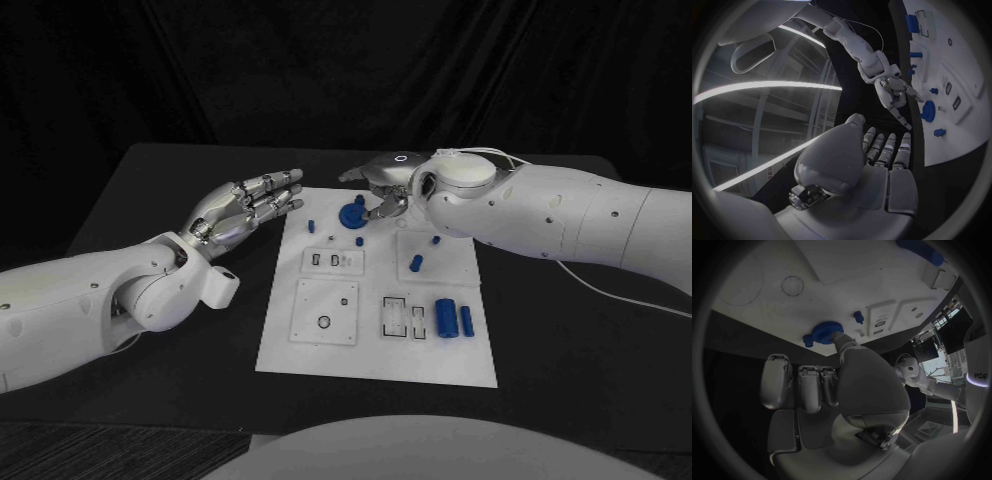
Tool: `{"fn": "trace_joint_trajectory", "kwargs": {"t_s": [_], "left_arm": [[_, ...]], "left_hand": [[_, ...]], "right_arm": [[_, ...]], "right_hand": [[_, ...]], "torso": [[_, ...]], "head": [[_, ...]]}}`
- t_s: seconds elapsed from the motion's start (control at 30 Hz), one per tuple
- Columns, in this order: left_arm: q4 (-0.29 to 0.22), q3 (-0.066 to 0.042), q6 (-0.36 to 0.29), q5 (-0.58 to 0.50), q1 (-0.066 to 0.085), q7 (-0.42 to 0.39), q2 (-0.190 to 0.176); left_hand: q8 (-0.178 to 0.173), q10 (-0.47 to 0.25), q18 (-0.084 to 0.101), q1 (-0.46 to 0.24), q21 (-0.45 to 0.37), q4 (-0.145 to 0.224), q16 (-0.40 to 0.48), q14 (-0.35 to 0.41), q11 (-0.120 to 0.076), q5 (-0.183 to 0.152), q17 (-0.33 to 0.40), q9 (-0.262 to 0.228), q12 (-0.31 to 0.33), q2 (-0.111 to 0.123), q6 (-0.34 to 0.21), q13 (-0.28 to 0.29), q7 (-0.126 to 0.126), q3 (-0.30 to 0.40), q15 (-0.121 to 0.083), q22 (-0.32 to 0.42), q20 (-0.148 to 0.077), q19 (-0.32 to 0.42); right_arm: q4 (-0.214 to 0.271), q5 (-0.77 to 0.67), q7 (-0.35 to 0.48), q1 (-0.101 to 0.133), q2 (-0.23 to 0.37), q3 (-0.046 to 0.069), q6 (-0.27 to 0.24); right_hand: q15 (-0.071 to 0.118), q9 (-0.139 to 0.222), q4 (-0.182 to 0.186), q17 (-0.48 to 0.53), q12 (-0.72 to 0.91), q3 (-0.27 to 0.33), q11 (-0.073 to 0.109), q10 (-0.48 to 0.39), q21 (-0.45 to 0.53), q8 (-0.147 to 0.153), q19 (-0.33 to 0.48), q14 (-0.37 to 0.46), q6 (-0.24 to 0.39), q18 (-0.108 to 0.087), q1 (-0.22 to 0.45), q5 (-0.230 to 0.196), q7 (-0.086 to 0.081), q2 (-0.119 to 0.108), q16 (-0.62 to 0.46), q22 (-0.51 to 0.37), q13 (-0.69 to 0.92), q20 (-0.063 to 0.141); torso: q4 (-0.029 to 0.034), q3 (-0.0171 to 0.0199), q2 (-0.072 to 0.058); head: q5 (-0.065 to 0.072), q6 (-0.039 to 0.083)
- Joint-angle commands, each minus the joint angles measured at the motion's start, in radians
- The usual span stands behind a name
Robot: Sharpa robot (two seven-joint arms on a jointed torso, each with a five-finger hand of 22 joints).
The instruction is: Assemble the parts on the task board
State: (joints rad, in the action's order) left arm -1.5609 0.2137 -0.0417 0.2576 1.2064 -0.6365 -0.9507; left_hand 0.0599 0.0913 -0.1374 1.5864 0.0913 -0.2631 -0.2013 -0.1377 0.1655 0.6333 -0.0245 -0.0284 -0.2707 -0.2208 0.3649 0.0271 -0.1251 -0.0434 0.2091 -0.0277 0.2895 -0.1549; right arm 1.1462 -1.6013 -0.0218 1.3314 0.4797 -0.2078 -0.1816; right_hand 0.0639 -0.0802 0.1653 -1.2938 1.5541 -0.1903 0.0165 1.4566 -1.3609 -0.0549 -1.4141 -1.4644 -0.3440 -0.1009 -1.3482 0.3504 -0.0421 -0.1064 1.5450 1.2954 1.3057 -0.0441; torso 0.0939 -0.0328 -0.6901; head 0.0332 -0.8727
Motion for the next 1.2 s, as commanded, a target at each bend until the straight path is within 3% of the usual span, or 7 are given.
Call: {"fn": "trace_joint_trajectory", "kwargs": {"t_s": [0.03, 0.33, 0.4, 0.5, 0.73, 0.9, 1.2], "left_arm": [[-0.001, -0.001, 0.013, 0.000, -0.002, -0.005, 0.001], [-0.002, -0.001, 0.012, 0.000, -0.003, -0.005, -0.008], [-0.003, -0.001, 0.011, 0.000, -0.003, -0.005, -0.011], [-0.003, -0.001, 0.010, 0.000, -0.004, -0.003, -0.015], [-0.004, -0.001, 0.011, 0.000, -0.004, -0.003, -0.015], [-0.003, -0.001, 0.011, 0.000, -0.005, -0.003, -0.018], [-0.001, -0.001, 0.013, 0.000, -0.009, -0.004, -0.016]], "left_hand": [[0.004, 0.000, 0.065, 0.012, 0.011, 0.009, -0.006, 0.010, 0.008, 0.012, -0.014, -0.016, -0.001, 0.009, -0.005, 0.013, 0.010, 0.054, 0.003, -0.007, 0.003, -0.006], [0.004, 0.000, 0.065, 0.012, 0.011, 0.009, -0.006, 0.010, 0.008, 0.012, -0.014, -0.016, -0.001, 0.009, -0.005, 0.013, 0.010, 0.054, 0.003, -0.007, 0.003, -0.006], [0.004, 0.000, 0.065, 0.012, 0.011, 0.009, -0.006, 0.010, 0.008, 0.012, -0.014, -0.016, -0.001, 0.009, -0.005, 0.013, 0.010, 0.054, 0.003, -0.007, 0.003, -0.006], [0.004, 0.000, 0.065, 0.011, 0.011, 0.010, -0.007, 0.010, 0.009, 0.012, -0.014, -0.016, -0.002, 0.009, -0.004, 0.013, 0.010, 0.056, 0.004, -0.008, 0.003, -0.006], [0.004, 0.000, 0.065, 0.011, 0.011, 0.010, -0.007, 0.010, 0.009, 0.012, -0.014, -0.016, -0.002, 0.009, -0.004, 0.013, 0.010, 0.056, 0.004, -0.008, 0.003, -0.006], [0.004, 0.000, 0.065, 0.011, 0.011, 0.010, -0.007, 0.010, 0.009, 0.012, -0.014, -0.016, -0.002, 0.009, -0.004, 0.013, 0.010, 0.056, 0.004, -0.008, 0.003, -0.006], [0.004, -0.002, 0.066, 0.011, 0.011, 0.011, -0.007, 0.010, 0.006, 0.012, -0.014, -0.016, 0.002, 0.010, -0.003, 0.012, 0.008, 0.062, 0.005, -0.007, 0.003, -0.007]], "right_arm": [[0.006, -0.001, 0.008, -0.003, 0.007, 0.001, -0.018], [0.058, -0.001, 0.018, 0.008, 0.075, 0.001, -0.092], [0.087, -0.001, 0.011, 0.019, 0.112, 0.001, -0.096], [0.152, 0.001, -0.005, 0.044, 0.200, 0.000, -0.105], [0.253, 0.013, -0.029, 0.065, 0.358, 0.000, -0.140], [0.282, 0.026, -0.049, 0.060, 0.439, 0.000, -0.152], [0.270, 0.034, -0.050, 0.009, 0.496, -0.001, -0.179]], "right_hand": [[0.010, 0.012, -0.010, -0.233, 0.015, 0.005, 0.010, 0.111, 0.027, 0.018, 0.005, -0.083, 0.023, 0.036, 0.024, -0.016, -0.003, 0.007, -0.005, 0.157, 0.263, 0.001], [0.010, -0.024, -0.007, -0.235, 0.017, 0.010, 0.005, 0.114, 0.026, -0.035, -0.002, -0.085, -0.197, 0.038, 0.029, -0.018, -0.015, 0.017, -0.005, 0.161, 0.265, 0.004], [0.007, -0.033, 0.000, -0.236, 0.017, 0.017, 0.002, 0.114, 0.025, -0.050, -0.005, -0.086, -0.260, 0.039, 0.040, -0.054, -0.020, 0.019, -0.005, 0.163, 0.265, 0.002], [-0.004, -0.053, 0.039, -0.239, 0.017, 0.053, -0.012, 0.114, 0.019, -0.086, -0.013, -0.088, -0.386, 0.041, 0.083, -0.228, -0.037, 0.026, -0.003, 0.170, 0.265, -0.007], [-0.004, -0.094, 0.121, -0.277, 0.017, 0.114, -0.014, 0.114, -0.043, -0.136, -0.058, -0.106, -0.497, 0.057, 0.149, -0.302, -0.041, -0.011, 0.026, 0.203, 0.265, -0.009], [-0.001, -0.105, 0.130, -0.277, 0.017, 0.141, -0.012, 0.114, -0.071, -0.145, -0.076, -0.106, -0.507, 0.064, 0.221, -0.302, -0.041, -0.021, 0.026, 0.217, 0.265, -0.005], [0.000, -0.103, 0.123, -0.274, 0.017, 0.135, -0.008, 0.114, -0.036, -0.113, -0.056, -0.105, -0.432, 0.055, 0.130, -0.272, -0.032, -0.011, 0.024, 0.207, 0.265, -0.005]], "torso": [[0.0001, 0.0001, 0.000], [-0.0006, 0.0004, 0.000], [-0.0011, 0.0005, 0.000], [-0.0017, 0.0003, 0.001], [-0.0042, -0.0007, 0.003], [-0.0098, -0.0037, 0.008], [-0.0100, -0.0064, 0.010]], "head": [[0.001, 0.000], [0.003, 0.003], [0.003, 0.003], [0.005, 0.002], [-0.001, 0.001], [-0.005, 0.000], [0.000, 0.000]]}}
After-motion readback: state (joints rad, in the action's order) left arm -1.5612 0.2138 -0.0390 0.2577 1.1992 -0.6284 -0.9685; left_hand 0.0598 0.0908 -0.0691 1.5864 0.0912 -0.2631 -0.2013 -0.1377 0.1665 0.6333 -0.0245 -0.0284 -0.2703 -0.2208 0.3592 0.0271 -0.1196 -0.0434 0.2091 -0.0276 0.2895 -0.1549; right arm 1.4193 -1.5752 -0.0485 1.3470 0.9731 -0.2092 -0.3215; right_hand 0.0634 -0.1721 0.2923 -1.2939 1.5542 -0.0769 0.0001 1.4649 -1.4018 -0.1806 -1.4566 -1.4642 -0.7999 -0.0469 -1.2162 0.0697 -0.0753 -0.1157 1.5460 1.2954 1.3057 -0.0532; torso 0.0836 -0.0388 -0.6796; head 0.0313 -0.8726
